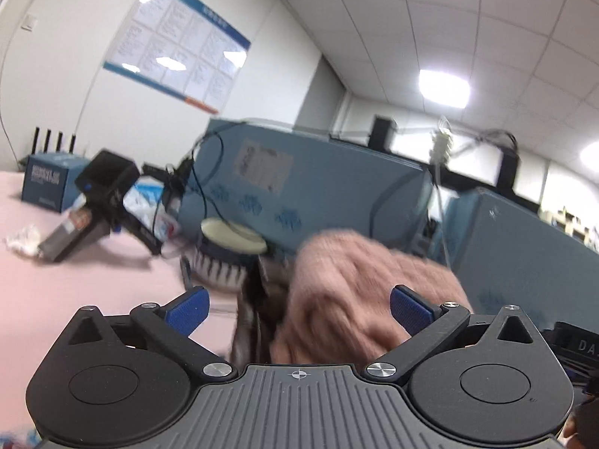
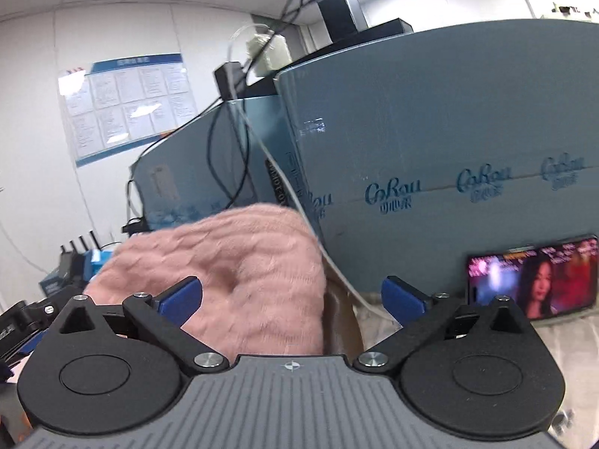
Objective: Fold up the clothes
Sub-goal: 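Carry the folded sweater with both grippers onto the brown leather bag, then open both grippers to release the sweater on the bag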
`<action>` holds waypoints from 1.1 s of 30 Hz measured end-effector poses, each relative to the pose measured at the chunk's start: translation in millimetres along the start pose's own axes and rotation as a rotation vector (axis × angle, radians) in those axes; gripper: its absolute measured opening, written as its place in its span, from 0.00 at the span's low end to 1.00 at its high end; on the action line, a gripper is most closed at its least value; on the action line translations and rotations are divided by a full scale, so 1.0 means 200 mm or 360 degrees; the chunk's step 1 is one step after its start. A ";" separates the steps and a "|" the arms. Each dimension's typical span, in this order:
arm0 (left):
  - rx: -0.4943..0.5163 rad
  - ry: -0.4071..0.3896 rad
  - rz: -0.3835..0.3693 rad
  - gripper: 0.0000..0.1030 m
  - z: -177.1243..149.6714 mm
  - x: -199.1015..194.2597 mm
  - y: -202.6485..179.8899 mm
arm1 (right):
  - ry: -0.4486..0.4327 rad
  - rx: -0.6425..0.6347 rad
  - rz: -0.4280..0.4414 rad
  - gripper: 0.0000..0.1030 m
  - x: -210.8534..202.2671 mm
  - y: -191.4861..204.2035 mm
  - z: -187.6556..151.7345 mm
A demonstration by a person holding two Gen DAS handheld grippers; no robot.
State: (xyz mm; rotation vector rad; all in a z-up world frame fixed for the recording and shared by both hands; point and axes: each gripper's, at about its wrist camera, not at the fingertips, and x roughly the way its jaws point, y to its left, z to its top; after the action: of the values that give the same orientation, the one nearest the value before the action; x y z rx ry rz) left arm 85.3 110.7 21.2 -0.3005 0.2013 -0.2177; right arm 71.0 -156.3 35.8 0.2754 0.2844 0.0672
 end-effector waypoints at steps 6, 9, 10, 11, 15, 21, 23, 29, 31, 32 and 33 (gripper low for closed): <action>0.0097 0.0139 0.0153 1.00 -0.13 -0.15 -0.10 | 0.0088 -0.0047 -0.0036 1.00 -0.15 0.01 -0.19; 0.0147 0.0232 0.0230 1.00 -0.20 -0.18 -0.14 | 0.0147 -0.0080 -0.0027 1.00 -0.17 0.00 -0.24; 0.0151 0.0249 0.0246 1.00 -0.22 -0.18 -0.14 | 0.0152 -0.0093 -0.0027 1.00 -0.18 -0.01 -0.25; 0.0161 0.0260 0.0263 1.00 -0.23 -0.18 -0.15 | 0.0145 -0.0108 -0.0030 1.00 -0.18 -0.01 -0.27; 0.0179 0.0231 0.0321 1.00 -0.26 -0.21 -0.17 | 0.0079 -0.0174 -0.0044 1.00 -0.22 -0.01 -0.31; 0.0206 -0.0012 0.0309 1.00 -0.26 -0.25 -0.25 | 0.0012 -0.0231 -0.0090 1.00 -0.25 -0.01 -0.31; 0.0254 -0.0045 0.0336 1.00 -0.27 -0.25 -0.28 | 0.0006 -0.0244 -0.0097 1.00 -0.25 -0.01 -0.32; 0.0278 -0.0081 0.0341 1.00 -0.27 -0.27 -0.29 | 0.0035 -0.0241 -0.0091 1.00 -0.23 -0.01 -0.32; 0.0277 -0.0074 0.0344 1.00 -0.27 -0.26 -0.29 | 0.0036 -0.0235 -0.0092 1.00 -0.23 -0.01 -0.32; 0.0276 -0.0070 0.0344 1.00 -0.28 -0.26 -0.29 | 0.0036 -0.0233 -0.0092 1.00 -0.23 -0.01 -0.32; 0.0274 -0.0067 0.0345 1.00 -0.28 -0.26 -0.29 | 0.0037 -0.0231 -0.0091 1.00 -0.23 -0.01 -0.32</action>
State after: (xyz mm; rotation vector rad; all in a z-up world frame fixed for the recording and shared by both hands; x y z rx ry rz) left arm 13.1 54.6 -4.2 -0.1105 0.1707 -0.0138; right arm 8.5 -147.1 -12.1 0.1224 0.3086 0.0346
